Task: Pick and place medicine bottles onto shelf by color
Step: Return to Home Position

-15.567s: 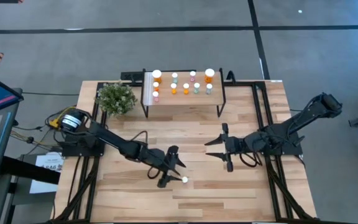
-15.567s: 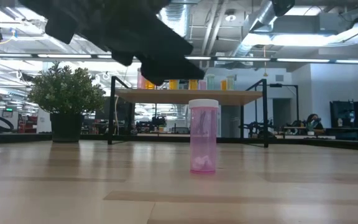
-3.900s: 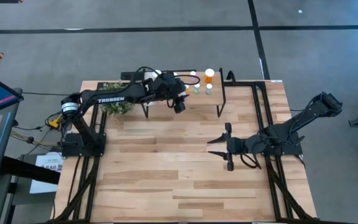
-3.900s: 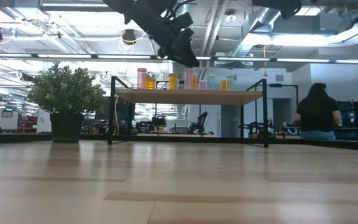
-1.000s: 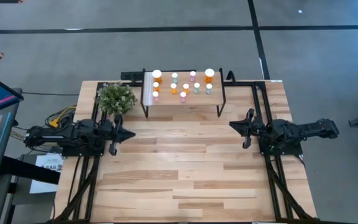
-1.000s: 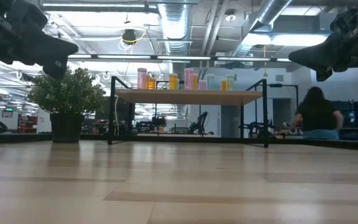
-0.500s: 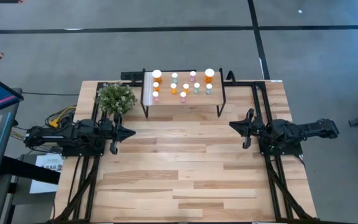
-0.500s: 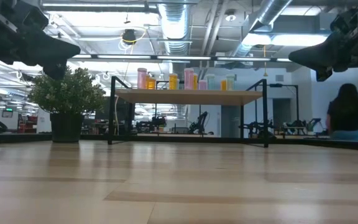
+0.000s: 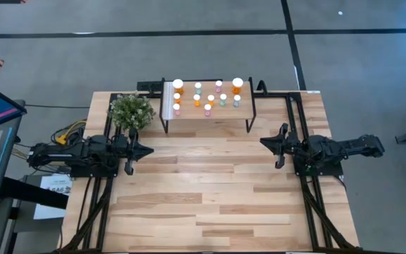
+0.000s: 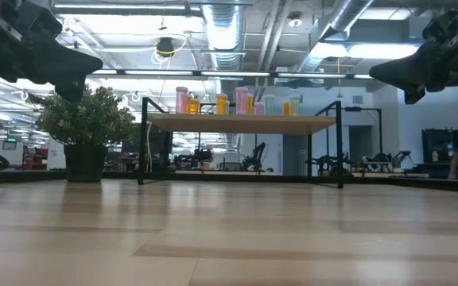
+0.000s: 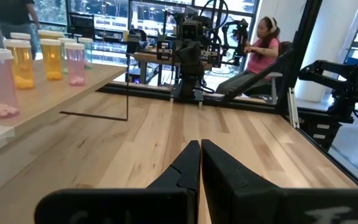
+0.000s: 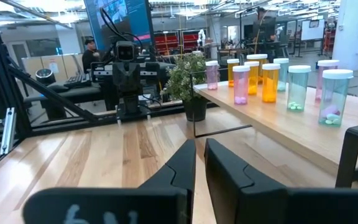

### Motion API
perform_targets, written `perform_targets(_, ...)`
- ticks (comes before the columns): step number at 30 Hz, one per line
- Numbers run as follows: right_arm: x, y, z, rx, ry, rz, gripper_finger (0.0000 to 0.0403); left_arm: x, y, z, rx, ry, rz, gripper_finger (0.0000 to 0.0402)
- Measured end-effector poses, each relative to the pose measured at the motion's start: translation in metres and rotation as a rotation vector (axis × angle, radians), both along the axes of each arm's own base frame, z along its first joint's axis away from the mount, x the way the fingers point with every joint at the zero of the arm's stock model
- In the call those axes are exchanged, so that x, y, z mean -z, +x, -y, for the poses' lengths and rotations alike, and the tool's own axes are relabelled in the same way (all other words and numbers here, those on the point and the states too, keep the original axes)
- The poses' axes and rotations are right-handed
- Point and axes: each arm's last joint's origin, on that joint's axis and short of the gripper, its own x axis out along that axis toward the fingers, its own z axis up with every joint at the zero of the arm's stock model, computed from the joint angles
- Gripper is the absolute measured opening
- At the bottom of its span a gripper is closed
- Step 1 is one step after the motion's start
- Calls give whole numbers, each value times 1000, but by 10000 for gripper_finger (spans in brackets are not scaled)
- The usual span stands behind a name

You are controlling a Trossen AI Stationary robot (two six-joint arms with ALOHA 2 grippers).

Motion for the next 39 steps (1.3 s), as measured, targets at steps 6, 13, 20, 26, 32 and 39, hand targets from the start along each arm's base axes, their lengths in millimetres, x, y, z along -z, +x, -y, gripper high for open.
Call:
perform_targets(6, 0, 0, 0, 0, 0, 0, 61, 0, 0, 0, 0, -2, 0, 2)
perform_targets(13, 0, 0, 0, 0, 0, 0, 61, 0, 0, 0, 0, -3, 0, 2)
perform_targets(20, 0, 0, 0, 0, 0, -1, 61, 0, 0, 0, 0, -3, 0, 2)
perform_targets(26, 0, 0, 0, 0, 0, -1, 61, 0, 0, 0, 0, -6, 0, 2)
perform_targets(32, 0, 0, 0, 0, 0, -1, 61, 0, 0, 0, 0, -6, 0, 2)
perform_targets(39, 0, 0, 0, 0, 0, -1, 61, 0, 0, 0, 0, -6, 0, 2)
